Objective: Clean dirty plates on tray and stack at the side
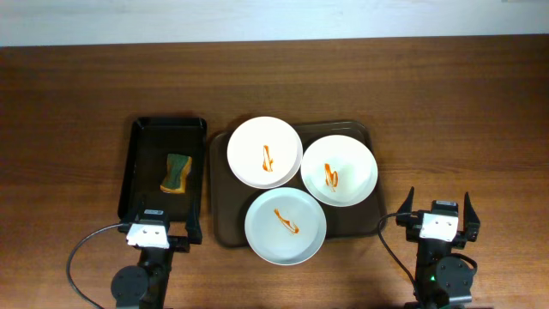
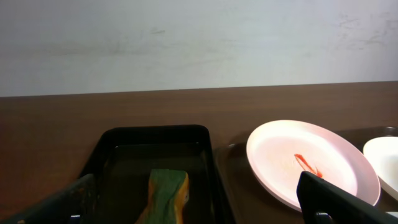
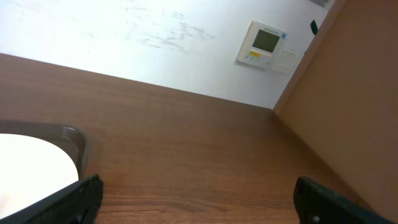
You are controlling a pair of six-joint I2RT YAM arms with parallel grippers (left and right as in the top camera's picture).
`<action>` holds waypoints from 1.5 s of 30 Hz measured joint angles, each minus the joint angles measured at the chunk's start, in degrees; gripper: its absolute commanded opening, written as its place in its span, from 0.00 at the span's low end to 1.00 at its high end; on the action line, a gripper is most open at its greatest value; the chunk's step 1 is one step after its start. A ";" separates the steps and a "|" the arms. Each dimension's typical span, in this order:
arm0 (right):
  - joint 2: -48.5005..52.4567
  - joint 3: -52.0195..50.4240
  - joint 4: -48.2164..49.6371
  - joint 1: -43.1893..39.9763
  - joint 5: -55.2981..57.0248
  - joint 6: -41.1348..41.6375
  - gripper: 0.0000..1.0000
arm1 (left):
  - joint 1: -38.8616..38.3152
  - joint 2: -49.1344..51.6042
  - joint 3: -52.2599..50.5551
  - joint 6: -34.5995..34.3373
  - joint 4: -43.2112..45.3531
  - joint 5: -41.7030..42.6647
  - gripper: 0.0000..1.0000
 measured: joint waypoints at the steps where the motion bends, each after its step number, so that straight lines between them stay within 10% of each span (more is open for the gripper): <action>1: 0.00 0.00 0.00 0.00 0.00 0.00 0.98 | 0.00 0.00 0.00 0.00 0.00 0.00 1.00; 45: 0.00 0.00 0.02 0.00 -3.43 0.04 0.98 | 0.00 0.00 0.00 0.00 0.15 0.00 1.00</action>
